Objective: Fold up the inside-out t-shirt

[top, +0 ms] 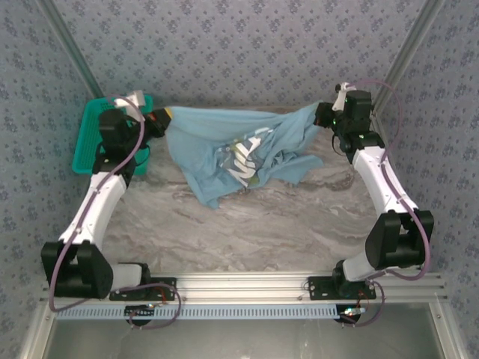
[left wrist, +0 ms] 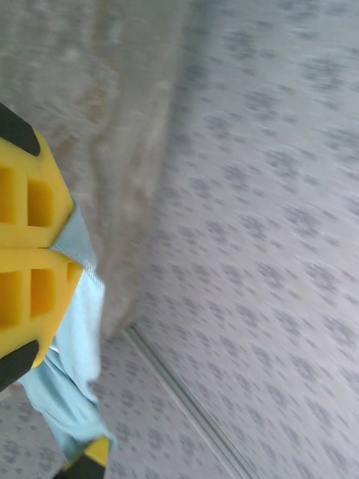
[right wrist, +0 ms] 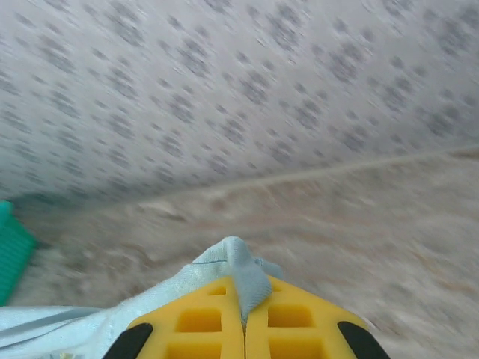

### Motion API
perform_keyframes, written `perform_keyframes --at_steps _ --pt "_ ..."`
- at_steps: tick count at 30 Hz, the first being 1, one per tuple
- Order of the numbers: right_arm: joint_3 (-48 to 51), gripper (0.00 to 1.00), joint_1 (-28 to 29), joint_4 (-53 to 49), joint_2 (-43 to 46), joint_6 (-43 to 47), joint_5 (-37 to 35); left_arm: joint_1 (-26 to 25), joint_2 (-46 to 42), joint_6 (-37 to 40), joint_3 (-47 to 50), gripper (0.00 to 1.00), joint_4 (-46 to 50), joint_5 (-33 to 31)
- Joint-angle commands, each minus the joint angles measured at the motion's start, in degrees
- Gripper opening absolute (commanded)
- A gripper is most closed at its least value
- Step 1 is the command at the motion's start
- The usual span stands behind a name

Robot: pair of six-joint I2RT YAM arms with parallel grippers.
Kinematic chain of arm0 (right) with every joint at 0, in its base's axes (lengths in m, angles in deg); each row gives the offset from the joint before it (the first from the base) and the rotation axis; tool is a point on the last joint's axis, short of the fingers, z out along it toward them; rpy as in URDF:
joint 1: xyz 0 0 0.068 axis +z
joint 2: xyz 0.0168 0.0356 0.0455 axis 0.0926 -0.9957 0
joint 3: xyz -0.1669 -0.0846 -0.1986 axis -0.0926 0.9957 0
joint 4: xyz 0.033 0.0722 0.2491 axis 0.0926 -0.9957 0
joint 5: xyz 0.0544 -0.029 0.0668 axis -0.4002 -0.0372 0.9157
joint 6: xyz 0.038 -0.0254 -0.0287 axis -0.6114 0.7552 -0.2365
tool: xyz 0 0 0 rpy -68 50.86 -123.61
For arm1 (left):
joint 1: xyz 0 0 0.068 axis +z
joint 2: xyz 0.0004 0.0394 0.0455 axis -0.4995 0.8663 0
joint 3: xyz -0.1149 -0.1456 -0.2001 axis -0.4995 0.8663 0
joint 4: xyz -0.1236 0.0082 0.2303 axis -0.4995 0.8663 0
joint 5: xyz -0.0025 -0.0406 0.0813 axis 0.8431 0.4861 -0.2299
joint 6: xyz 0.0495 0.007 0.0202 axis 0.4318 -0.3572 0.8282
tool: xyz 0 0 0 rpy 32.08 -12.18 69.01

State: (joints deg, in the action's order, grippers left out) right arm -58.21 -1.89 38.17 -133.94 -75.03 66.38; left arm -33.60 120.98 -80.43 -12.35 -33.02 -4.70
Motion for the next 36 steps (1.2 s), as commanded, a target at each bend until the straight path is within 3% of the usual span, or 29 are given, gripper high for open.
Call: perform_keyframes --at_steps 1,5,10,14,18,21,26,30,36 --pt "-4.4 0.00 -0.4 8.8 1.8 -4.6 6.6 1.7 -4.7 0.7 -4.1 0.00 -5.5 -1.4" --pt "-1.8 0.00 -0.3 8.9 6.0 -2.6 7.9 2.1 -11.6 2.1 -0.6 0.00 -4.2 -2.6" --pt "10.3 0.00 -0.3 9.6 14.3 -2.8 11.4 1.9 -20.1 -0.1 9.7 0.00 -3.1 -0.4" --pt "17.5 0.00 -0.4 -1.6 21.3 -1.0 5.5 0.6 -23.6 -0.1 15.2 0.00 6.0 0.7" --pt "17.7 0.00 -0.8 -3.0 22.6 -0.5 1.1 0.2 -22.2 -2.3 17.1 0.00 1.1 -1.4" --pt "14.9 0.00 -1.0 2.1 20.3 -2.2 -0.2 0.4 -17.6 -4.7 12.4 0.00 -3.1 -4.7" --pt "2.5 0.00 -1.0 9.1 9.9 -4.2 -0.6 0.5 -4.7 -1.7 -3.6 0.00 -3.0 -6.7" --pt "-9.0 0.00 -1.0 10.7 3.5 -4.2 2.4 2.1 3.0 -1.1 -16.6 0.00 -1.7 -3.6" --pt "-17.0 0.00 0.7 5.8 4.3 0.0 10.7 2.2 0.2 3.1 -24.1 0.00 5.5 -1.9"
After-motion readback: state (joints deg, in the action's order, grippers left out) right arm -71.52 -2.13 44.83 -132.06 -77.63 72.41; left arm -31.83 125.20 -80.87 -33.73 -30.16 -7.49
